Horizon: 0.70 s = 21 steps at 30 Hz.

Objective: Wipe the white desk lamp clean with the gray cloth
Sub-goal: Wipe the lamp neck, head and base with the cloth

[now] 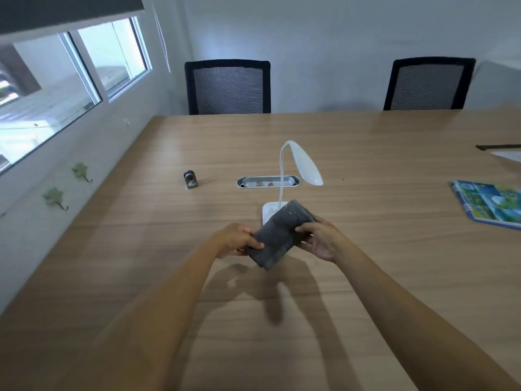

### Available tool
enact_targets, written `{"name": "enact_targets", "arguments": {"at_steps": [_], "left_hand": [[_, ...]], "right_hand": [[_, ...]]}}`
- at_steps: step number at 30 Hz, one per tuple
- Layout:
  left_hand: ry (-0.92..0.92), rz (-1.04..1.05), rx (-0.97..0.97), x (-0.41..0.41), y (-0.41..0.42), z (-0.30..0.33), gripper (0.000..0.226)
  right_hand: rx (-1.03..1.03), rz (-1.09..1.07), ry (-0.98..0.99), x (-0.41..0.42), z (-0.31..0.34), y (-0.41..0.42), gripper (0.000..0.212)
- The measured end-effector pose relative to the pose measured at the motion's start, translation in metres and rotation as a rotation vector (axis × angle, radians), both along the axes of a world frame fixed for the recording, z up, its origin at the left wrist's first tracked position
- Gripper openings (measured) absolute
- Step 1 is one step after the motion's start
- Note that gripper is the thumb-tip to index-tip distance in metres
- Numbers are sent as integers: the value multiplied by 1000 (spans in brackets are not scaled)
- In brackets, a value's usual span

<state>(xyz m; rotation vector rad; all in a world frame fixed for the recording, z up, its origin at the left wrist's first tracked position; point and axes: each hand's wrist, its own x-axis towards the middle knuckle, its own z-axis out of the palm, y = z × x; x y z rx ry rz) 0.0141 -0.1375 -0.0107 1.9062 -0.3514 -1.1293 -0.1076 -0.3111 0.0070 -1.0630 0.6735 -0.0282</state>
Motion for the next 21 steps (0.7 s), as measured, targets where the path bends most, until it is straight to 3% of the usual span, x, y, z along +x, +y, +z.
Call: {"name": "enact_targets", "arguments": {"at_steps": [4,11,15,18,21], "left_hand": [[-22,13,36,3,8,4,18],[112,-6,-49,2,17,8,17],[53,70,-35,8,23,0,14],[-35,150,-4,21,26,-5,17],[-184,189,-20,33,23,-9,12]], "right_hand": [[32,-2,-1,2,-4,5,41],[119,74,20,12,-13,22,29],[73,101,26,18,-21,23,21],[-176,58,112,23,-35,9,23],[-731,56,221,24,-50,-13,36]]}}
